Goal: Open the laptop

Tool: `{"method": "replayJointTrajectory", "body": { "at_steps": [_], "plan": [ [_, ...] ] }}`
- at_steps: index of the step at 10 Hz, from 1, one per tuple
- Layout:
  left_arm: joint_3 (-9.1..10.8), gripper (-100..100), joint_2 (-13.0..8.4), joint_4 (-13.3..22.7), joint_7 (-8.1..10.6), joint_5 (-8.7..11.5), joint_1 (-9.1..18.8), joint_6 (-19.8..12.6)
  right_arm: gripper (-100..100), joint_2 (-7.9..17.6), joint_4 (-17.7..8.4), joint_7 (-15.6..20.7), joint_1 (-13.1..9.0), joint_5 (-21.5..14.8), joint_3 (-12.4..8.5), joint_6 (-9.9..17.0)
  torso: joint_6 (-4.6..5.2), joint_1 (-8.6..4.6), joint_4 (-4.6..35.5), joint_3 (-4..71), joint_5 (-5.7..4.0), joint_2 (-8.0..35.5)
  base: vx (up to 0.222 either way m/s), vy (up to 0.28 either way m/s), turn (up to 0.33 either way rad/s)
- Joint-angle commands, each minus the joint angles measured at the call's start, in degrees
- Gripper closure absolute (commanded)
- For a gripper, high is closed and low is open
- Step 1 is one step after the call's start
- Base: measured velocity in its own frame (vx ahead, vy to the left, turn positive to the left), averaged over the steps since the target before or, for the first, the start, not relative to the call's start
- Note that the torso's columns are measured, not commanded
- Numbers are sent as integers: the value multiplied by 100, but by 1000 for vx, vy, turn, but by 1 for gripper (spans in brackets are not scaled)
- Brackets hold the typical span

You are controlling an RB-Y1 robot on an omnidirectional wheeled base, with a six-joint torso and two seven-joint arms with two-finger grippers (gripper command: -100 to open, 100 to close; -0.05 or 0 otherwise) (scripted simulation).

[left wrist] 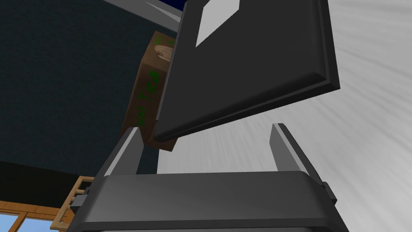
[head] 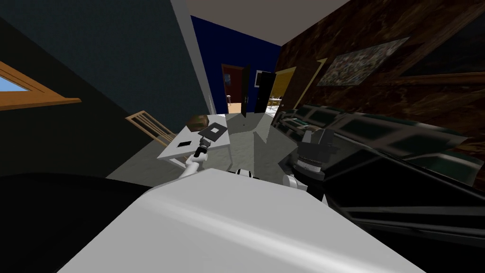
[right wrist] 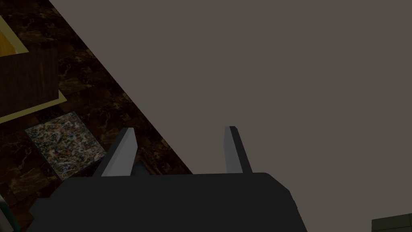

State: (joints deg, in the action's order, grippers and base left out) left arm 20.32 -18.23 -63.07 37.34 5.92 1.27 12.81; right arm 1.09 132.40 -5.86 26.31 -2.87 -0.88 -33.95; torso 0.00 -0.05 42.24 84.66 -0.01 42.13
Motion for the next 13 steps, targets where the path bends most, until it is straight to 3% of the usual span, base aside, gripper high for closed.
{"method": "replayJointTrajectory", "body": {
  "at_steps": [1,2,3,4,6,8,9,11,12,13],
  "plan": [
    [-158,-100,48,370,-414,308,414,-200,0,0,0,0,0,0,-1,0,-6,17,2,-8,4,16,-106,55,123],
    [-158,-100,48,399,-568,308,575,-200,0,0,0,0,-1,0,0,0,3,13,8,-17,5,28,-65,17,-28],
    [-158,-100,48,399,-580,308,730,-200,0,0,0,0,-1,0,0,0,4,-5,6,-11,-1,16,-18,-4,-24],
    [-312,-100,118,674,-862,574,911,-354,0,0,0,0,0,0,0,0,2,-11,1,0,-4,0,-90,35,229],
    [-312,-100,118,812,-1137,607,1307,-354,0,0,0,0,-1,0,0,0,2,11,8,-16,4,27,-77,23,50],
    [-312,-100,118,812,-1137,607,1460,-354,0,0,0,0,0,0,0,0,0,-2,0,1,-1,-1,-1,5,-12],
    [-467,-100,189,978,-1435,891,1668,-509,0,0,0,0,0,0,0,0,-1,2,-2,2,1,-3,-79,31,249],
    [-467,-100,189,1224,-1695,907,1960,-509,0,0,0,0,-1,0,0,0,3,17,11,-24,5,38,-81,41,38],
    [-467,-100,189,1224,-1695,907,2113,-509,0,0,0,0,-1,0,0,0,3,5,7,-13,1,20,-19,13,-15],
    [-622,-100,259,1532,-1916,1206,2311,-663,0,0,0,0,0,0,0,0,2,-5,1,0,-2,1,-78,52,176]
  ]
}}
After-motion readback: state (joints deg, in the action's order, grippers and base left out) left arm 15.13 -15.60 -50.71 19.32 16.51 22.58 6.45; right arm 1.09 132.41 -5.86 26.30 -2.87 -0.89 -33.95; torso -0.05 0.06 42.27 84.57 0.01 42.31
